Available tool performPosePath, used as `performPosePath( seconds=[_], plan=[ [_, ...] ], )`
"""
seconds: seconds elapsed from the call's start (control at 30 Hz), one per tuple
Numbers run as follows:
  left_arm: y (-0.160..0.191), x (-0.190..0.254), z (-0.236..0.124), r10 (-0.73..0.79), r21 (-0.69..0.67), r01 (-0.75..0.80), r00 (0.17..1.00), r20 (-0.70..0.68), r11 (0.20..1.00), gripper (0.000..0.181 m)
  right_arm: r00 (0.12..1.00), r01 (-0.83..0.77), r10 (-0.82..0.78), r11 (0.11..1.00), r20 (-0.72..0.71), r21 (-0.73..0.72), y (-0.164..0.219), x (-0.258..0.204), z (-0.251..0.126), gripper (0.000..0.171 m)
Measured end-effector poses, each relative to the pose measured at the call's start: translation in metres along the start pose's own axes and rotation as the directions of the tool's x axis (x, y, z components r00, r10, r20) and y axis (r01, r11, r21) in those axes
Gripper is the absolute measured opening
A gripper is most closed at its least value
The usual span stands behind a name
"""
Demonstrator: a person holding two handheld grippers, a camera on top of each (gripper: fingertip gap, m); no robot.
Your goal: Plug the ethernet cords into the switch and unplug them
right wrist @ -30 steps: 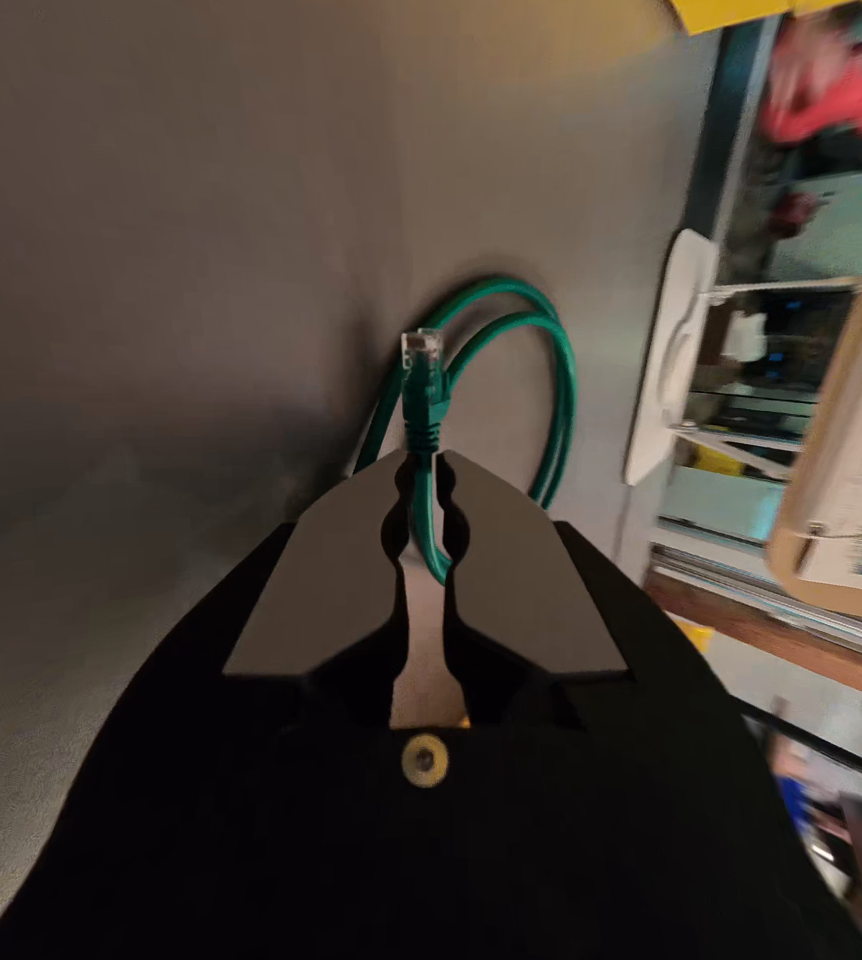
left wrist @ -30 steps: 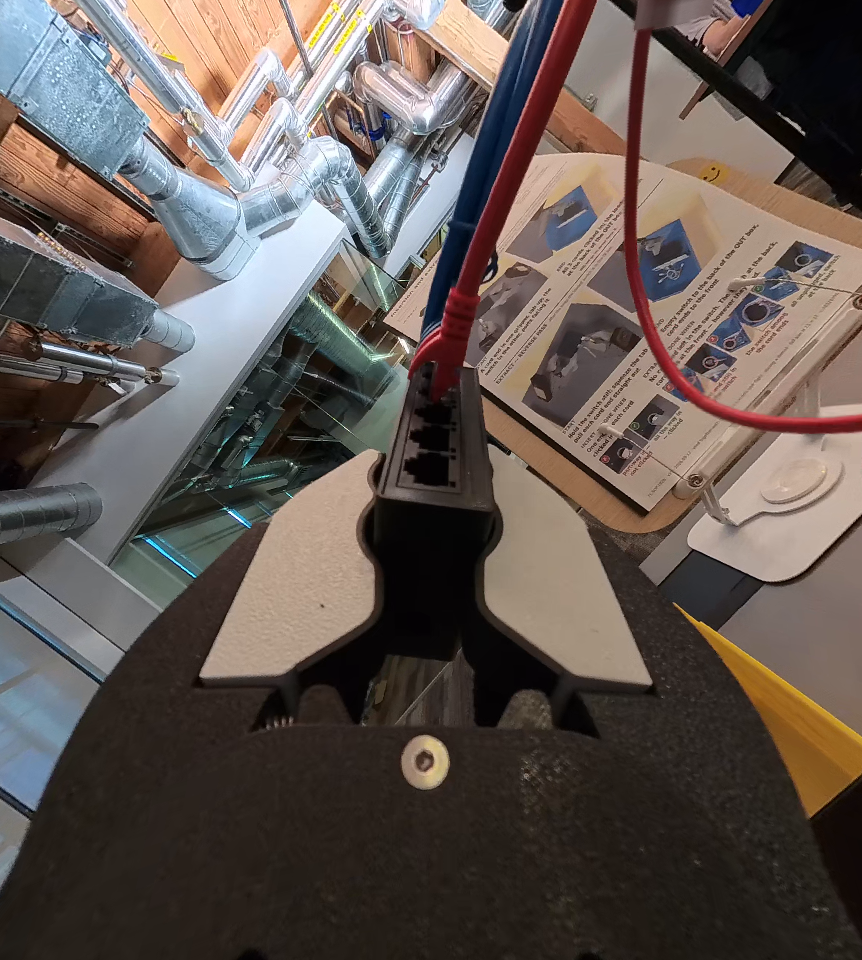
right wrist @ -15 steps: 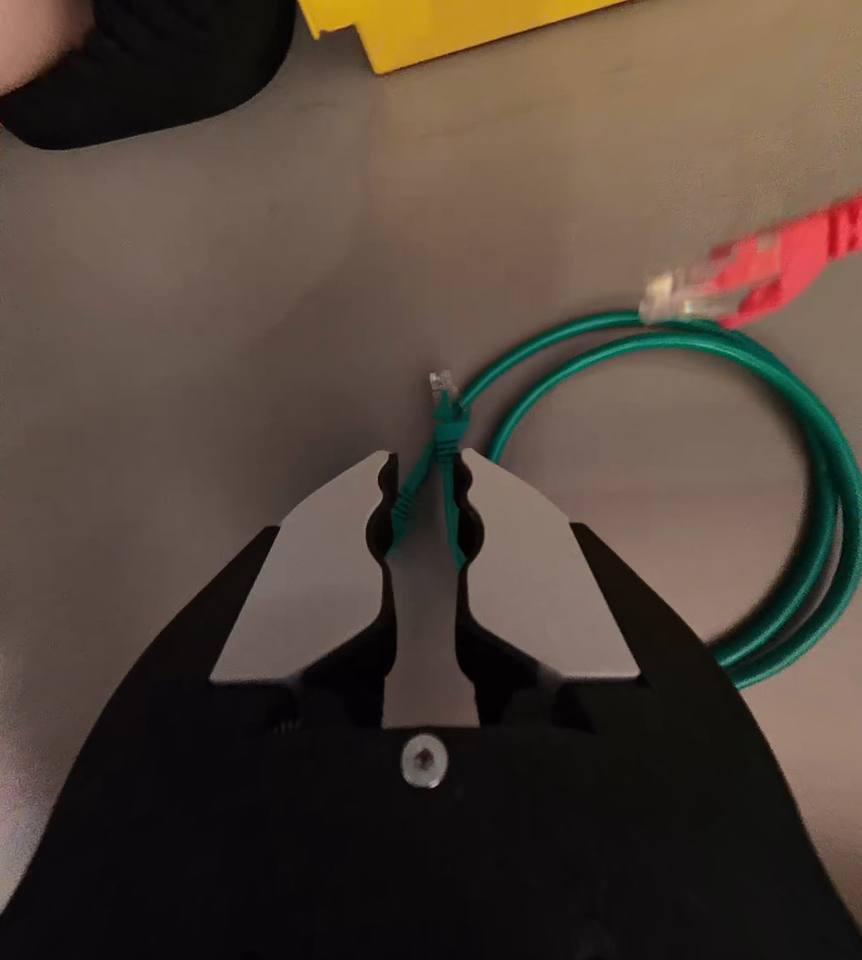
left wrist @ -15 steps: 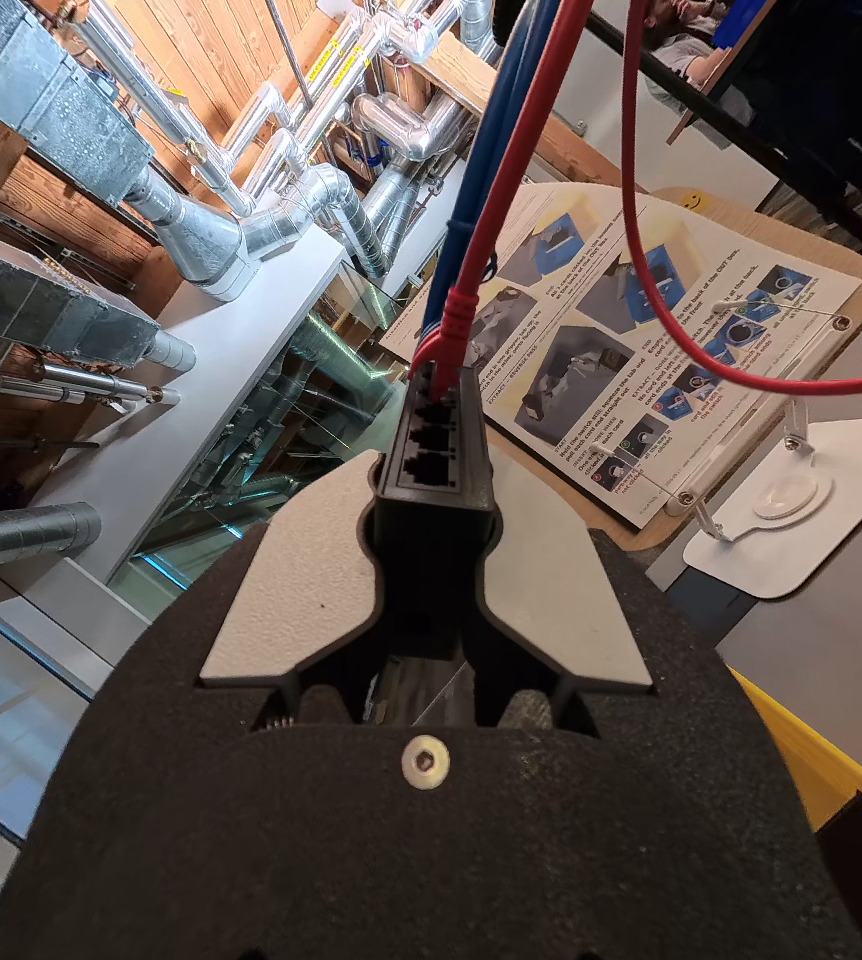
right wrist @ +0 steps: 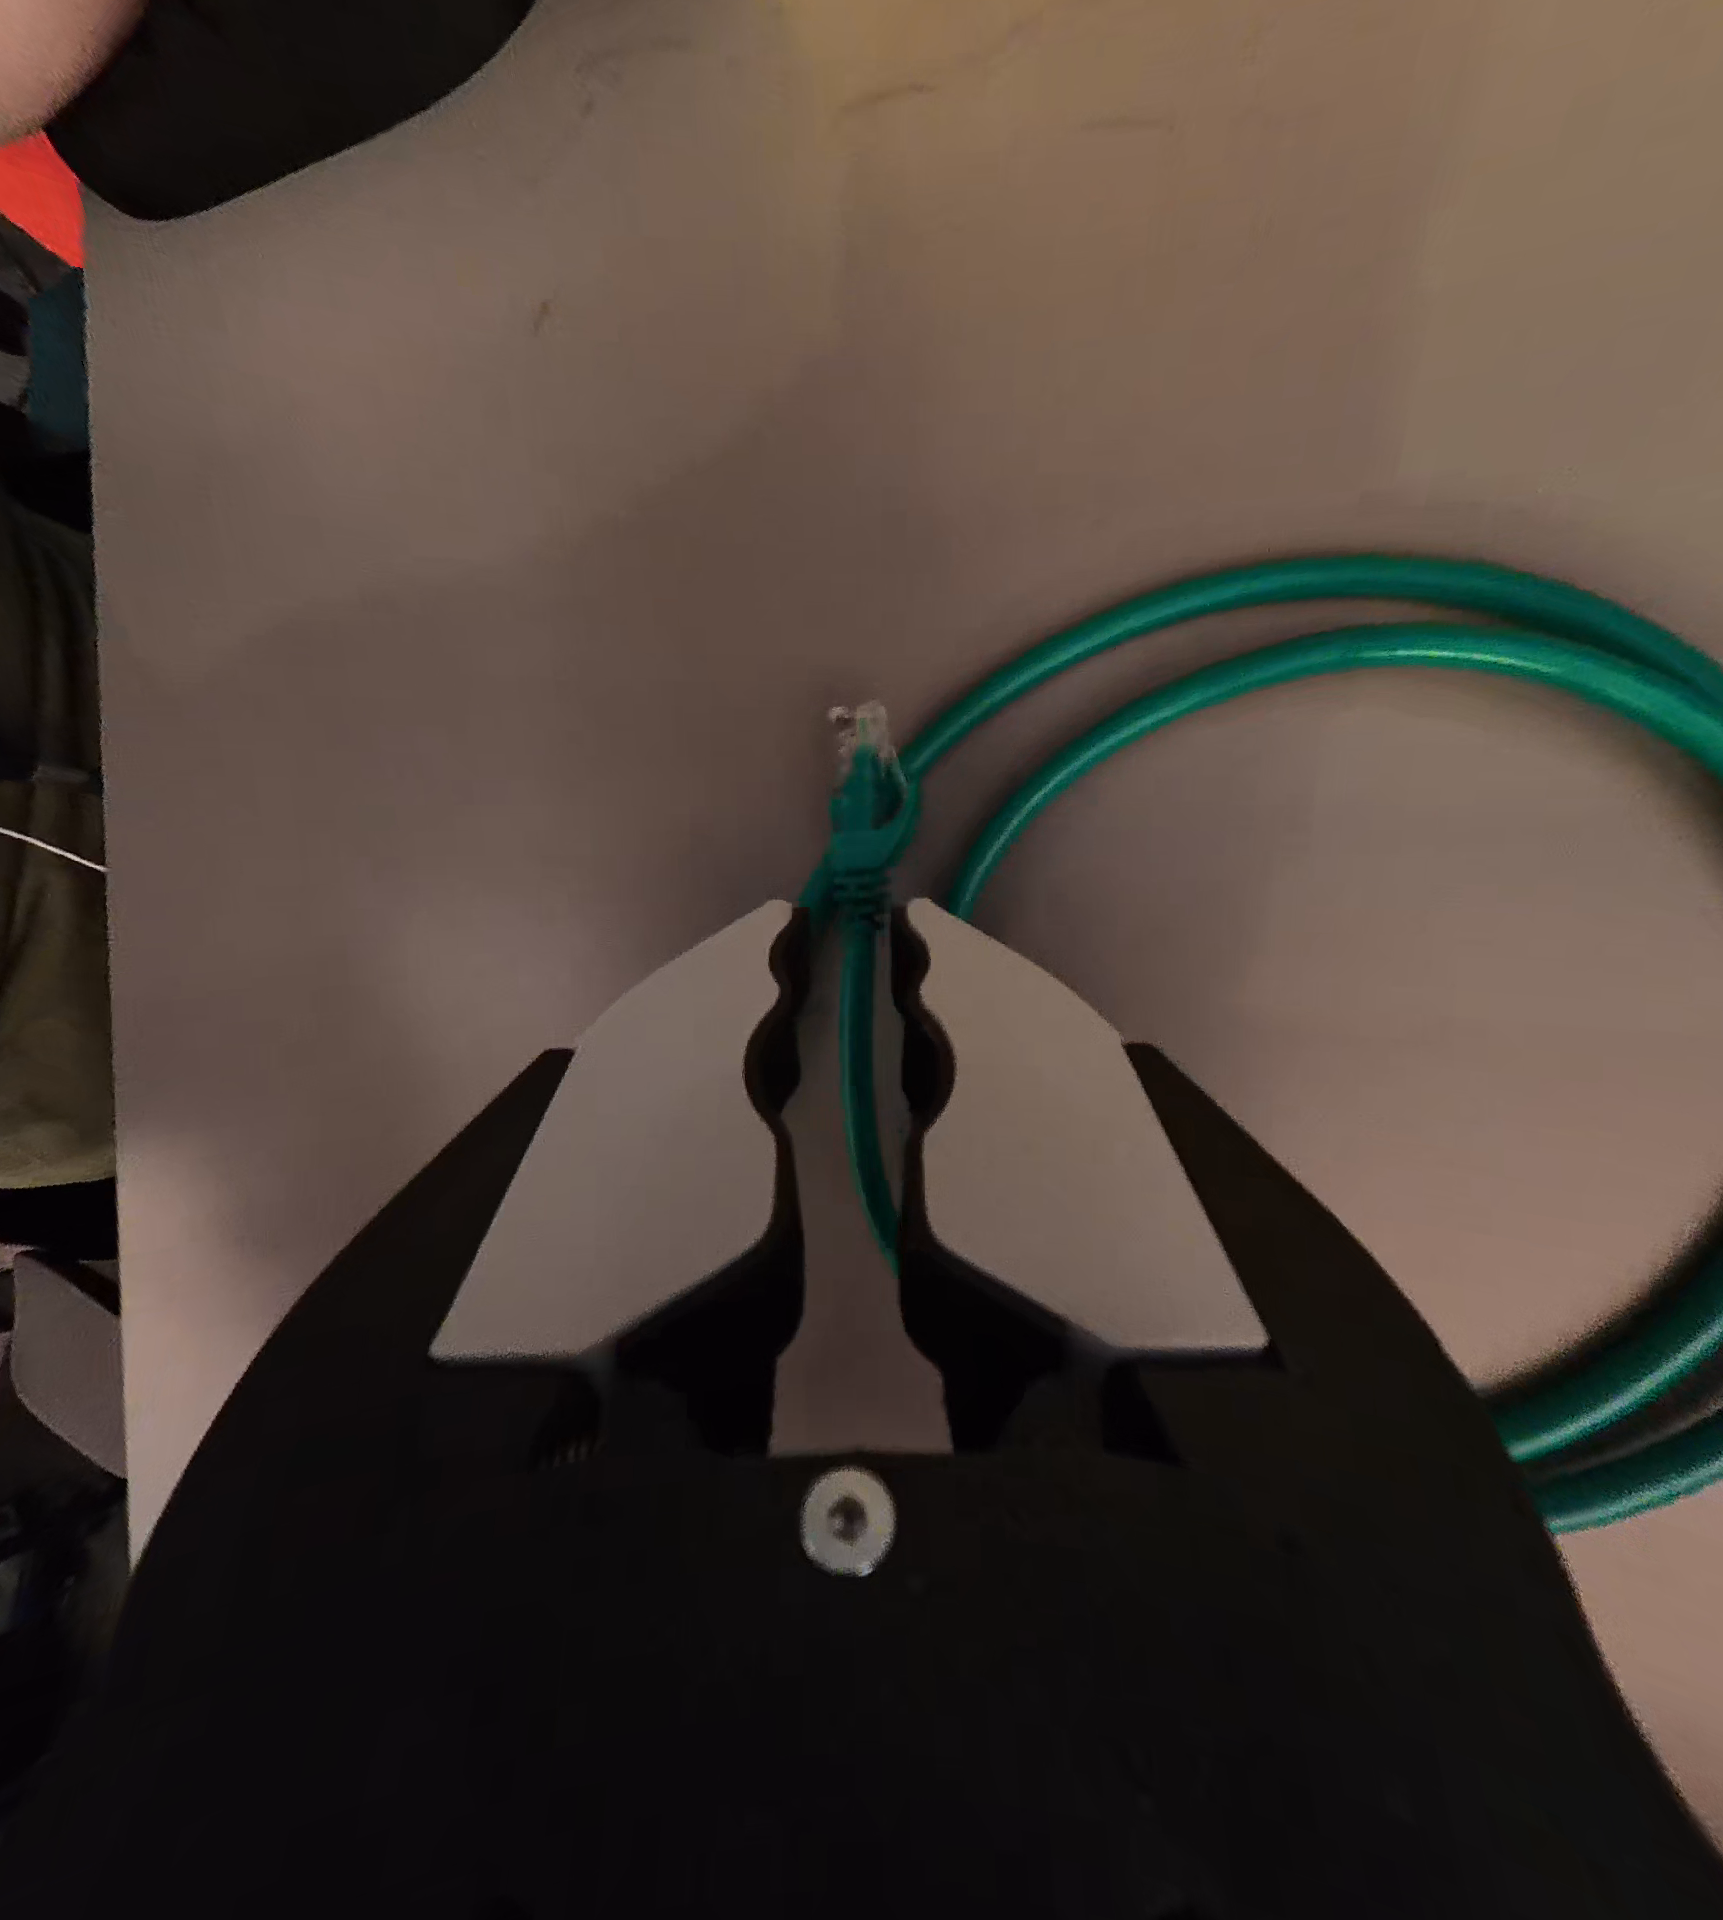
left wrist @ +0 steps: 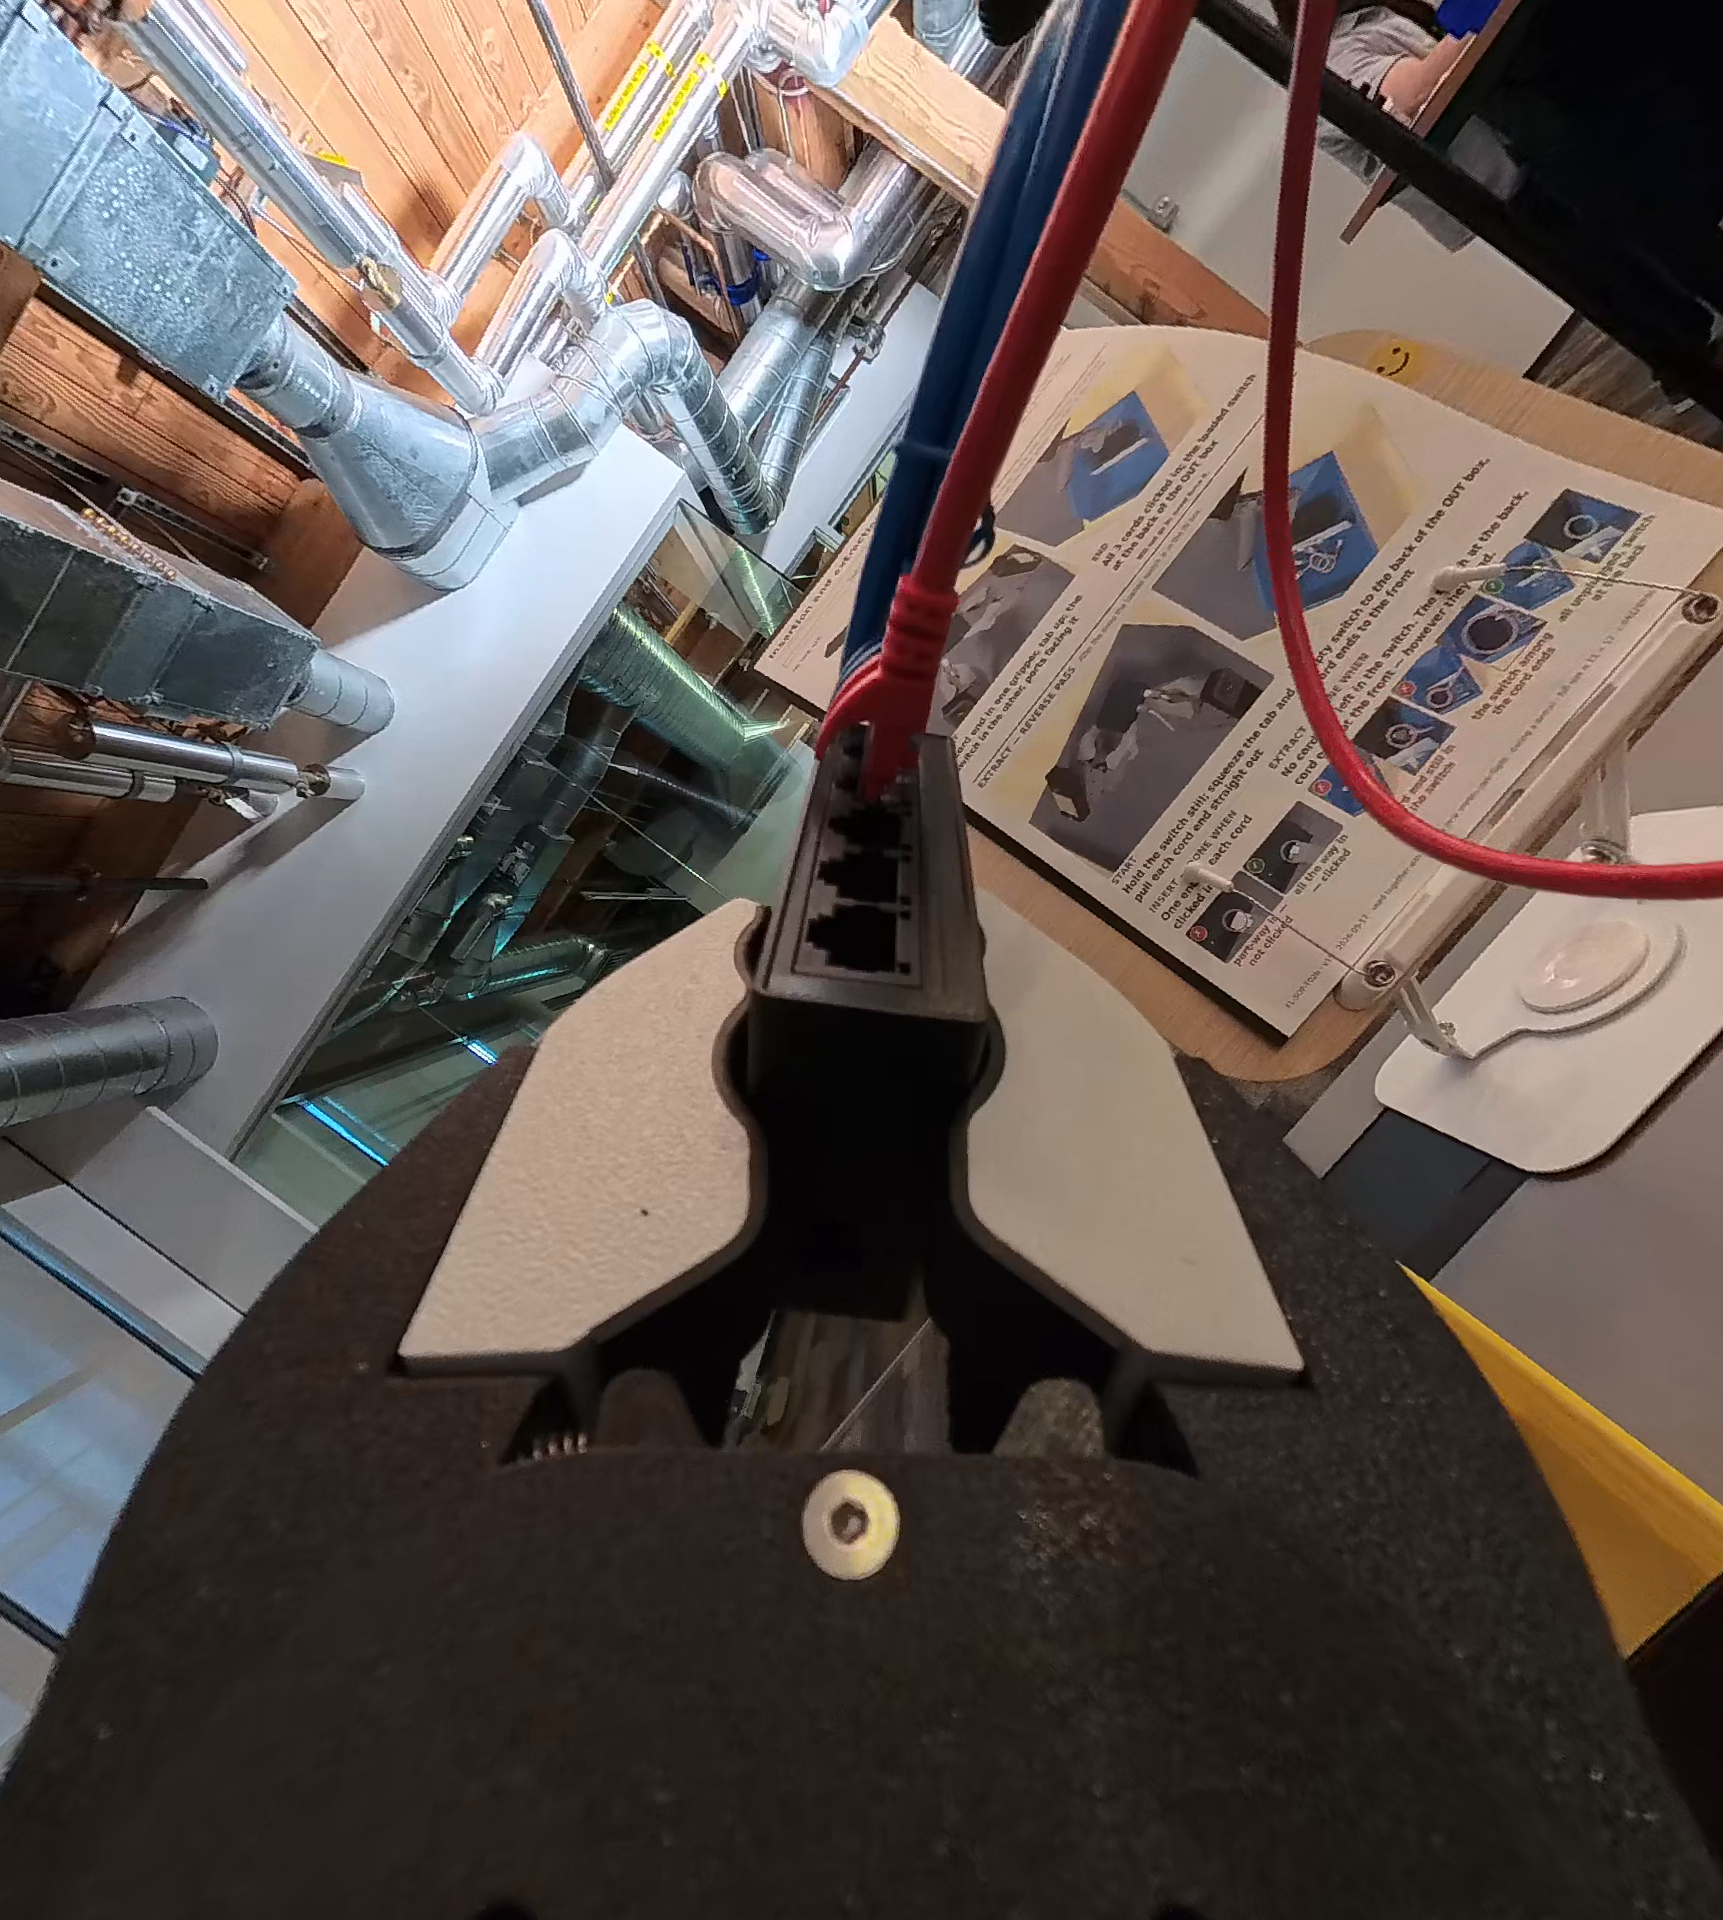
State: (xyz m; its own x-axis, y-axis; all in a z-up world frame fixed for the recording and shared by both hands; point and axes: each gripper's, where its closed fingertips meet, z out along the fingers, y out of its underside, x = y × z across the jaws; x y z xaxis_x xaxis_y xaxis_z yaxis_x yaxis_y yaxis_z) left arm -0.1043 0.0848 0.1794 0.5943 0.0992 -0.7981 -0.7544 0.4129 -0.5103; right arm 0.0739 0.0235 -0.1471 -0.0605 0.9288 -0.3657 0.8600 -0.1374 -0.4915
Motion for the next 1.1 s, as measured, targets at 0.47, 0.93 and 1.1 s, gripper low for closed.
performPosePath(
  seconds=[0.47,0.93,1.1],
  plan=[
    [-0.002,0.004,0.001,0.010,0.001,-0.010,1.000,-0.008,1.000,0.030,0.955,-0.176,0.177,0.984,0.237,-0.023,-0.004,-0.010,0.011,0.012],
    [0.001,0.004,0.001,0.004,-0.006,-0.004,1.000,-0.011,1.000,0.031,0.980,-0.070,0.069,0.998,0.186,-0.002,-0.003,-0.021,0.009,0.011],
    [0.003,0.002,0.002,-0.004,-0.013,0.004,1.000,-0.002,1.000,0.030,0.995,0.078,-0.088,0.975,0.036,0.210,-0.024,-0.041,-0.011,0.011]
  ],
)
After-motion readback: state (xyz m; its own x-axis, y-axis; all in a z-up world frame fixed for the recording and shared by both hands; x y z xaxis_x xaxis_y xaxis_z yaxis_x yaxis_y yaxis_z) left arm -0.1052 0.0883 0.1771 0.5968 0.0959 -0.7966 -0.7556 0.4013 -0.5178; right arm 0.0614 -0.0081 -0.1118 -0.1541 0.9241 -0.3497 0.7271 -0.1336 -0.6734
